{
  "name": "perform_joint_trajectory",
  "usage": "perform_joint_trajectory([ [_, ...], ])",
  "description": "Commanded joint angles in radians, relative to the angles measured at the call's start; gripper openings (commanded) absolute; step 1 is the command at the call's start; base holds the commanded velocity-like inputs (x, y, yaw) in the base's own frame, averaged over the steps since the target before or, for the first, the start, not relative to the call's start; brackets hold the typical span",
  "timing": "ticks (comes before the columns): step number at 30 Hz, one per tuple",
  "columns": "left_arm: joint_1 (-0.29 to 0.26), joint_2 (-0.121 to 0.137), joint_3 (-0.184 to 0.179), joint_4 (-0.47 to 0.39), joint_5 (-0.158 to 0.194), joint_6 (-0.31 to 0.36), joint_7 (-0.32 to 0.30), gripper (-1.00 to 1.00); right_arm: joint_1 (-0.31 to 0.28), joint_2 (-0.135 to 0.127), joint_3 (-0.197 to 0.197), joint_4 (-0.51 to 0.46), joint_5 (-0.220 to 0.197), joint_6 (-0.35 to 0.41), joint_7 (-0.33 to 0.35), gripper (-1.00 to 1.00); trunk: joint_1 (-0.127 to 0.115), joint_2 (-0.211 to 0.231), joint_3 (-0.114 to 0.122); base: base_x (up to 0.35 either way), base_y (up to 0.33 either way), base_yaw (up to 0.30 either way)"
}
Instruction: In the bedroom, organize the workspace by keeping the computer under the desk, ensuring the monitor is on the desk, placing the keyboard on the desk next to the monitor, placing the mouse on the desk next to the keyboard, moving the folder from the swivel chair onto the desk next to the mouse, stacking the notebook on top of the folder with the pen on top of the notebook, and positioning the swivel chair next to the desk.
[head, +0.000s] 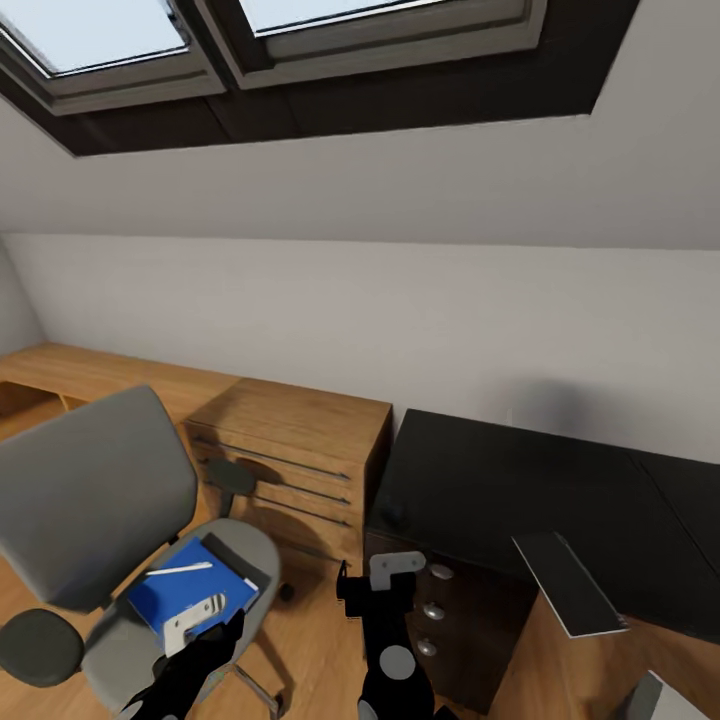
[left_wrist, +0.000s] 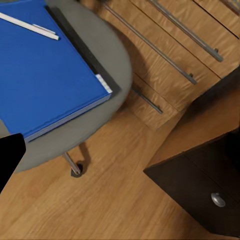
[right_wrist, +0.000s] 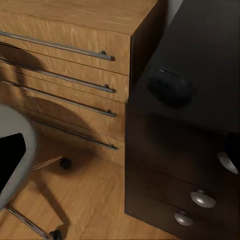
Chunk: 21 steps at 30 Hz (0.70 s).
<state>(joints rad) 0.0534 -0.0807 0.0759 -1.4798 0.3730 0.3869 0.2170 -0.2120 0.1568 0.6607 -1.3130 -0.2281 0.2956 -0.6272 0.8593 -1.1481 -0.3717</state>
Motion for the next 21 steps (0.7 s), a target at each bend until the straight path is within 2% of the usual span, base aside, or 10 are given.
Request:
perform_joint_trajectory([
  [1,0.000,-0.001,-0.001,-0.002,0.010,0.005,0.006,1.00,-0.001,0.000,0.002,-0.001,-0.005,0.005,-0.008,1.00,0.001,-0.001,-0.001,0.321,0.001,0.087],
  [5,0.000,0.000,-0.005,-0.002,0.010,0.005,0.007,1.00,-0.001,-0.004,0.002,-0.003,-0.005,0.004,-0.008,1.00,0.001,-0.001,-0.001,0.320,0.001,0.061],
  [10,0.000,0.001,-0.007,-0.002,0.010,0.011,0.007,1.00,-0.001,-0.028,0.002,-0.028,-0.005,0.004,-0.008,1.00,0.001,-0.001,-0.001,0.190,0.000,0.013],
  [12,0.000,0.001,-0.007,-0.001,0.010,0.013,0.007,1.00,-0.001,-0.053,0.003,-0.045,-0.005,0.004,-0.006,1.00,0.001,-0.001,-0.001,0.045,0.000,0.003],
  [18,0.000,0.001,-0.007,-0.001,0.010,0.013,0.007,1.00,-0.001,-0.100,0.001,-0.061,-0.005,0.005,0.005,1.00,0.001,-0.001,-0.001,0.011,0.000,0.001],
  [20,0.000,0.000,-0.009,0.000,0.010,0.013,0.007,1.00,-0.001,-0.156,-0.023,-0.074,-0.003,-0.006,0.068,1.00,0.001,-0.001,-0.001,0.130,0.000,0.000],
  [21,0.000,0.000,-0.011,0.001,0.010,0.013,0.007,1.00,-0.002,-0.168,-0.040,-0.076,-0.002,-0.015,0.100,1.00,0.001,-0.001,-0.001,0.249,0.000,0.000],
])
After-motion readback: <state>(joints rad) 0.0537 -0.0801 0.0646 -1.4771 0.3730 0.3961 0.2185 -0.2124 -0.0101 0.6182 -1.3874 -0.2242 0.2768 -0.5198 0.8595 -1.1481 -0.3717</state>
